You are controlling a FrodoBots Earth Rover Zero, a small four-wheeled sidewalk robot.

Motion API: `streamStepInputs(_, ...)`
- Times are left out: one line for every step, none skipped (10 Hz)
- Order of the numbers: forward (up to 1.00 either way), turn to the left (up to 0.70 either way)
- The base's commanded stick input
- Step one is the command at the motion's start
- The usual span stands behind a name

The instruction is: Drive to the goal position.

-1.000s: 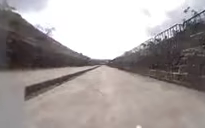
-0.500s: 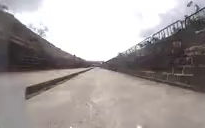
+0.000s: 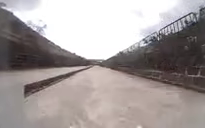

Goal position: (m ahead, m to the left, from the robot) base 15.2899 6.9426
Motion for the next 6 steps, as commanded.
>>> streamStepInputs(1.00,0.00)
streamStepInputs(1.00,0.00)
streamStepInputs(1.00,0.00)
streamStepInputs(1.00,0.00)
streamStepInputs(1.00,0.00)
streamStepInputs(1.00,0.00)
